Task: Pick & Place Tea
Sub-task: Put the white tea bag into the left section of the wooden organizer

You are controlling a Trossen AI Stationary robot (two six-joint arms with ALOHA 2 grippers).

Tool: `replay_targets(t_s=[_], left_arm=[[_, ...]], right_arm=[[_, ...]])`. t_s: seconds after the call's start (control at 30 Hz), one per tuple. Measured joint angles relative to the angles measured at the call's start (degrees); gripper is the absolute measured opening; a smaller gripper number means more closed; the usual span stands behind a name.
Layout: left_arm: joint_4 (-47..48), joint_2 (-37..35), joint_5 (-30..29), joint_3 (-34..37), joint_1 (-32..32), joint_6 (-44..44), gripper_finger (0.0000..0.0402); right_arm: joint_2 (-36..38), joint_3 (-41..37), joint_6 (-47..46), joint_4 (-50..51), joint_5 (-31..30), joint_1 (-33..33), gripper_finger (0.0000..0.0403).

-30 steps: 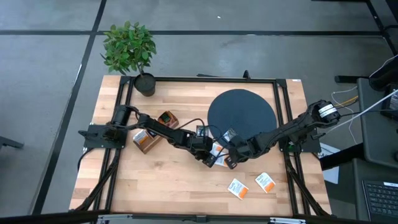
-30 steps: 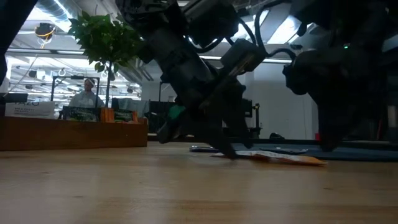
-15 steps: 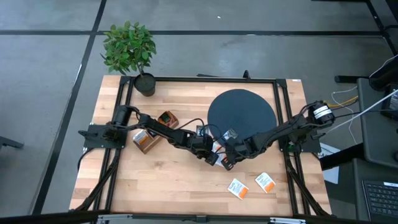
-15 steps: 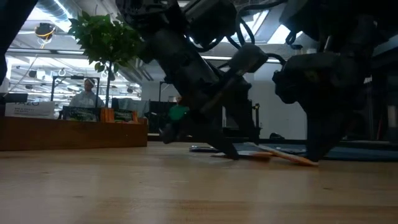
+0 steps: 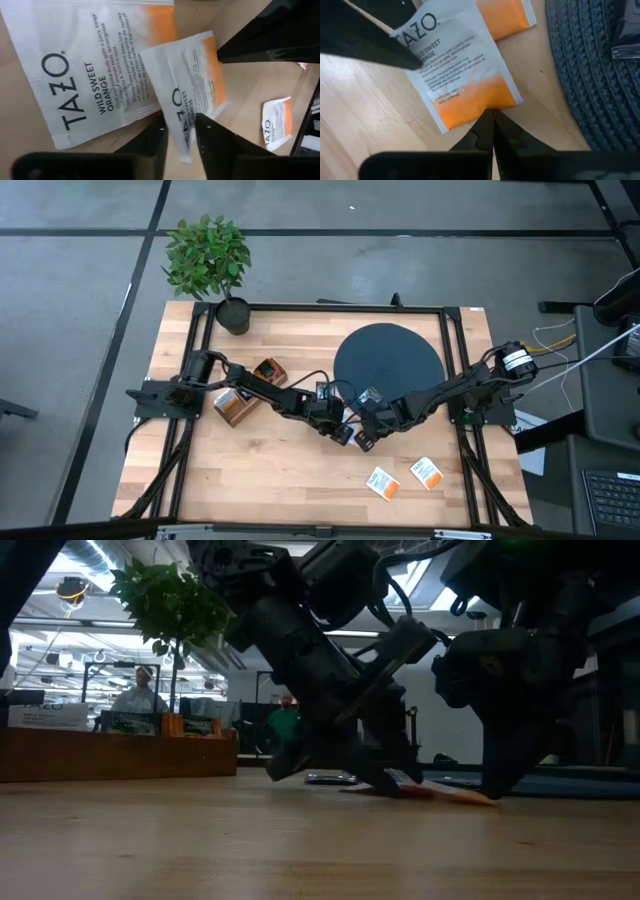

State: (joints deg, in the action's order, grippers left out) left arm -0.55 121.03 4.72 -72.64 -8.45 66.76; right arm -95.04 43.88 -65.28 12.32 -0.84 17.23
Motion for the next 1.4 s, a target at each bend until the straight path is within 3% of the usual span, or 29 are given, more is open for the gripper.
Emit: replay_targets(t_s=[0.23, 0.53, 0.83, 1.4], left_arm=[[0.3, 0.2, 0.0, 0.1, 0.0, -0.5, 0.0008], [1.9, -2.4, 1.3, 0.3, -0.3, -3.7, 0.0002], [10.4, -9.7, -0.5, 0.2, -1.0, -9.5, 0.0002], [39.7, -26.8, -5.2, 0.1, -2.0, -15.5, 0.0002]], right_arm=[[0.0, 0.0, 0.0, -0.2, -0.4, 0.0, 0.0008], [0.1, 0.0, 2.7, -0.1, 1.0, -0.1, 0.0011], [1.4, 0.0, 5.7, 0.7, 2.9, 0.6, 0.0011], [1.4, 0.0, 10.4, 0.6, 3.7, 0.6, 0.0012]])
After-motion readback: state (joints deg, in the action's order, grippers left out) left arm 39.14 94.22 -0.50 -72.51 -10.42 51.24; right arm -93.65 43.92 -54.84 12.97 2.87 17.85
